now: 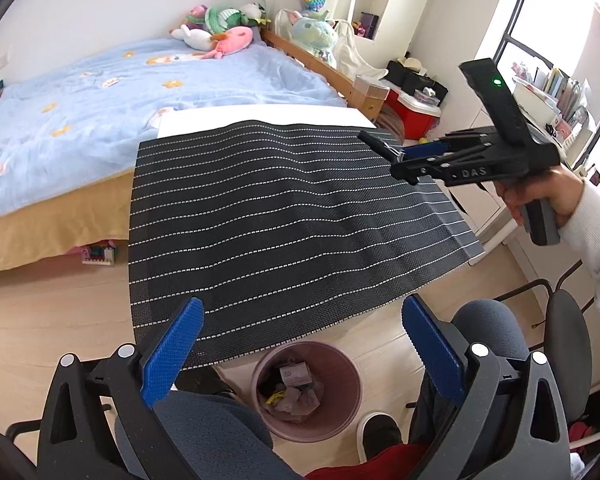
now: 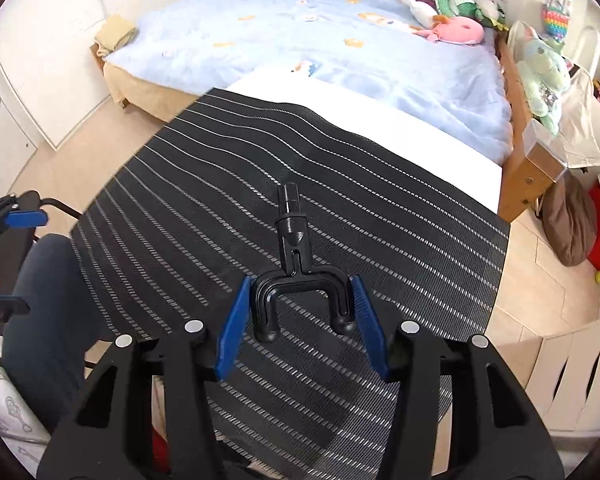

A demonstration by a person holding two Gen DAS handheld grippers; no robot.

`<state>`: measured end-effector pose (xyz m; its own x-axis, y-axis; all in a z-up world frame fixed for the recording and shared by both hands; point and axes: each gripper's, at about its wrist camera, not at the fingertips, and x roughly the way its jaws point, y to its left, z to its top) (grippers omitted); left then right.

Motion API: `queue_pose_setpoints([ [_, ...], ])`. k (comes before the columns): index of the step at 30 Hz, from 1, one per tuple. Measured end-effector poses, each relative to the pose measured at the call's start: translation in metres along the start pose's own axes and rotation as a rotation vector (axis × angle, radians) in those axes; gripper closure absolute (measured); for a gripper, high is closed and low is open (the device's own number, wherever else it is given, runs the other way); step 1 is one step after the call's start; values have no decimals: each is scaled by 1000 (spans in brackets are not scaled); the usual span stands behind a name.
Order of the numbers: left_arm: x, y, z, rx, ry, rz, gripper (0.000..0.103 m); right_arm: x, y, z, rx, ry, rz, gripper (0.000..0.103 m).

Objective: Collect trash
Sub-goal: 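Lift the black hook with the right gripper and carry it over the wastebasket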

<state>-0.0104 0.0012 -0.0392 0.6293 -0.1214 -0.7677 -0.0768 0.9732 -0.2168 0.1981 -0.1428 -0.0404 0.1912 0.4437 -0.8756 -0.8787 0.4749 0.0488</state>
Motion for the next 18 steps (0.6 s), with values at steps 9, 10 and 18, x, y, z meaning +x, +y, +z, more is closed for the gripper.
queue_pose_setpoints([
  [9, -8, -6, 1, 14, -22, -8, 7, -45, 35, -23, 24, -90, 8, 52],
  [10, -10, -6, 1, 15, -25, -9, 8, -49, 38, -26, 27, -98, 6, 52],
  [18, -16, -8, -3, 27, -34, -19, 7, -73, 68, -59, 56, -143, 25, 51],
])
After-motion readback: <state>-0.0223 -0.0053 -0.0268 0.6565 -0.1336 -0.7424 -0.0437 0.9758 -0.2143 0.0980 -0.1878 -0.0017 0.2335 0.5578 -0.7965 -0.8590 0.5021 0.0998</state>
